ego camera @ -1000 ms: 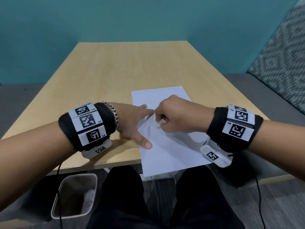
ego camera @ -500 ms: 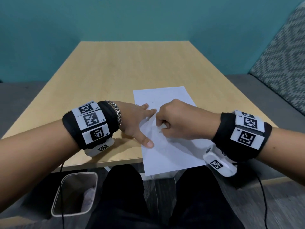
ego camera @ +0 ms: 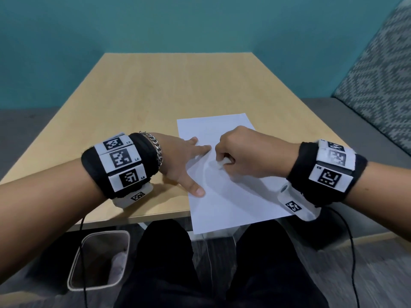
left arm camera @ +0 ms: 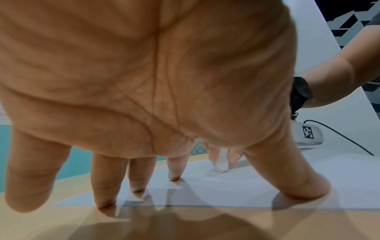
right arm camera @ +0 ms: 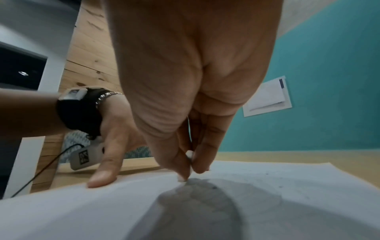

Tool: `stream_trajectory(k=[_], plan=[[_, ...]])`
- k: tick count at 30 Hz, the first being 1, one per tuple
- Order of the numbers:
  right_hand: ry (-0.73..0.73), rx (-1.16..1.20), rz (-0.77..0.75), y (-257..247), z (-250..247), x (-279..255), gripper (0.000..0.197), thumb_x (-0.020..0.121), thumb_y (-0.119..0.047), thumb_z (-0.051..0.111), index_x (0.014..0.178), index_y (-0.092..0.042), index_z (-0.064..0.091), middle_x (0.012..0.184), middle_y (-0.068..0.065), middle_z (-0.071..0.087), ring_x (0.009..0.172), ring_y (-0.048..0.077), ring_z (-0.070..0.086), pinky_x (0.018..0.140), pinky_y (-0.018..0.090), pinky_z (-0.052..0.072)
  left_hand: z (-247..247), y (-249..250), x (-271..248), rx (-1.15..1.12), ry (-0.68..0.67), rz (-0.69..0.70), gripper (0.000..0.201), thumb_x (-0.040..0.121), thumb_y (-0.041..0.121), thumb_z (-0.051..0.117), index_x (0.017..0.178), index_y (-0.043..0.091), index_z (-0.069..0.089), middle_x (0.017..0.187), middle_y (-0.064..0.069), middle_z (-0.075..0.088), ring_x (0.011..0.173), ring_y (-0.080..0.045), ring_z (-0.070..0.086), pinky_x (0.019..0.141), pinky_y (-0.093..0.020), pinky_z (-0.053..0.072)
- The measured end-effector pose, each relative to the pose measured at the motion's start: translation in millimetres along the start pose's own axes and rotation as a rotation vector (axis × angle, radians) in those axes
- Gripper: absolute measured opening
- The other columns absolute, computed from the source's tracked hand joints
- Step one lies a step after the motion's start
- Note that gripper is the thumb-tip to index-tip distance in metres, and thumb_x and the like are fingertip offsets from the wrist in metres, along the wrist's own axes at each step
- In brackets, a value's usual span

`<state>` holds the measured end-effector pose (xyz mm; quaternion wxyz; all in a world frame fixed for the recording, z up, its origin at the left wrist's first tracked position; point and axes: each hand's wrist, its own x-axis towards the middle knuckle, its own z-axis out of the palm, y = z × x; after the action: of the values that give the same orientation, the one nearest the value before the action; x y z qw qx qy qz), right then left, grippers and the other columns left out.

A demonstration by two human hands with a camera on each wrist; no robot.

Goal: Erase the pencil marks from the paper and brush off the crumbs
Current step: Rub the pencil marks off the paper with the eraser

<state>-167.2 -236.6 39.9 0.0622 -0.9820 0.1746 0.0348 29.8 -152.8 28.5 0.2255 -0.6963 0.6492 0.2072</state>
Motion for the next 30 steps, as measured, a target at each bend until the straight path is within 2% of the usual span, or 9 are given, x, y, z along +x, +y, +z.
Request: stream_trajectory(k=[3, 6, 11, 13, 16, 21, 23, 26, 30], plan=[[0.004, 0.002, -0.009, 0.0, 1.5, -3.6, 0.016, 0.085, -0.022, 0.064, 0.099, -0.022, 0.073, 0.086, -0.004, 0.066, 0.080, 0.016, 0.055, 0.074, 0.041, 0.056, -0.1, 1.8, -1.3, 0.013, -0.002, -0.013, 0.137, 0.058, 0.100, 0.062, 0.161, 0.052, -0.015, 0.175, 0.007, -0.016, 0.159, -0.024, 0.024, 0.124, -0.052, 0.029], [-0.092, 0.035, -0.083, -8.7, -4.1, -10.2, 0.019, 0.085, -0.023, 0.065, 0.101, -0.024, 0.075, 0.080, -0.007, 0.067, 0.075, 0.007, 0.056, 0.070, 0.032, 0.054, -0.6, 2.2, -1.8, 0.009, -0.004, -0.009, 0.137, 0.058, 0.099, 0.063, 0.161, 0.053, -0.015, 0.175, 0.007, -0.017, 0.159, -0.024, 0.024, 0.123, -0.053, 0.030], [0.003, 0.003, 0.002, 8.1, -3.6, 0.4, 0.013, 0.083, -0.018, 0.060, 0.088, -0.021, 0.072, 0.081, -0.005, 0.067, 0.078, 0.016, 0.057, 0.071, 0.042, 0.056, -1.3, 4.5, -3.4, 0.035, -0.002, -0.016, 0.135, 0.062, 0.098, 0.063, 0.162, 0.050, -0.014, 0.175, 0.007, -0.016, 0.160, -0.023, 0.022, 0.125, -0.051, 0.027], [0.006, 0.004, -0.020, 4.7, -2.0, -4.0, 0.013, 0.083, -0.020, 0.062, 0.090, -0.021, 0.073, 0.080, -0.006, 0.066, 0.076, 0.013, 0.056, 0.070, 0.037, 0.055, -1.7, 4.8, -4.5, 0.032, -0.005, -0.016, 0.135, 0.062, 0.097, 0.063, 0.162, 0.049, -0.015, 0.175, 0.008, -0.017, 0.160, -0.022, 0.020, 0.125, -0.052, 0.027], [-0.089, 0.054, -0.100, -7.8, -3.9, -11.0, 0.016, 0.084, -0.023, 0.066, 0.098, -0.024, 0.075, 0.078, -0.006, 0.067, 0.074, 0.010, 0.059, 0.067, 0.031, 0.053, -2.0, 3.0, -3.1, 0.020, -0.011, -0.015, 0.137, 0.060, 0.098, 0.063, 0.162, 0.050, -0.015, 0.174, 0.008, -0.017, 0.160, -0.023, 0.020, 0.125, -0.053, 0.027], [0.010, 0.006, 0.010, 10.4, -5.5, 4.5, 0.021, 0.082, -0.020, 0.060, 0.097, -0.022, 0.074, 0.084, -0.006, 0.068, 0.079, 0.014, 0.056, 0.074, 0.042, 0.057, -1.1, 2.4, 0.1, 0.028, -0.013, -0.018, 0.139, 0.055, 0.102, 0.061, 0.161, 0.052, -0.016, 0.175, 0.008, -0.017, 0.160, -0.024, 0.022, 0.124, -0.053, 0.029], [0.024, -0.007, -0.020, 8.6, -3.6, 3.1, 0.020, 0.083, -0.020, 0.061, 0.096, -0.022, 0.075, 0.084, -0.005, 0.069, 0.079, 0.015, 0.056, 0.074, 0.039, 0.056, -0.1, 2.2, -0.2, 0.024, -0.007, -0.015, 0.139, 0.056, 0.101, 0.062, 0.161, 0.053, -0.015, 0.175, 0.007, -0.016, 0.160, -0.025, 0.021, 0.124, -0.054, 0.028], [-0.053, 0.022, -0.067, 0.2, -5.5, -2.3, 0.021, 0.083, -0.021, 0.065, 0.101, -0.022, 0.076, 0.081, -0.006, 0.069, 0.077, 0.012, 0.058, 0.070, 0.032, 0.054, 0.1, 1.1, 1.0, 0.016, -0.006, -0.005, 0.136, 0.057, 0.100, 0.063, 0.159, 0.056, -0.015, 0.175, 0.004, -0.015, 0.159, -0.027, 0.025, 0.123, -0.054, 0.030], [0.015, 0.017, 0.005, 6.1, -6.0, 3.6, 0.018, 0.084, -0.021, 0.064, 0.098, -0.020, 0.076, 0.078, -0.006, 0.067, 0.076, 0.012, 0.056, 0.073, 0.037, 0.057, -1.2, 1.4, 2.4, 0.017, -0.003, -0.002, 0.141, 0.053, 0.102, 0.062, 0.160, 0.054, -0.016, 0.175, 0.005, -0.014, 0.158, -0.026, 0.028, 0.123, -0.053, 0.030]])
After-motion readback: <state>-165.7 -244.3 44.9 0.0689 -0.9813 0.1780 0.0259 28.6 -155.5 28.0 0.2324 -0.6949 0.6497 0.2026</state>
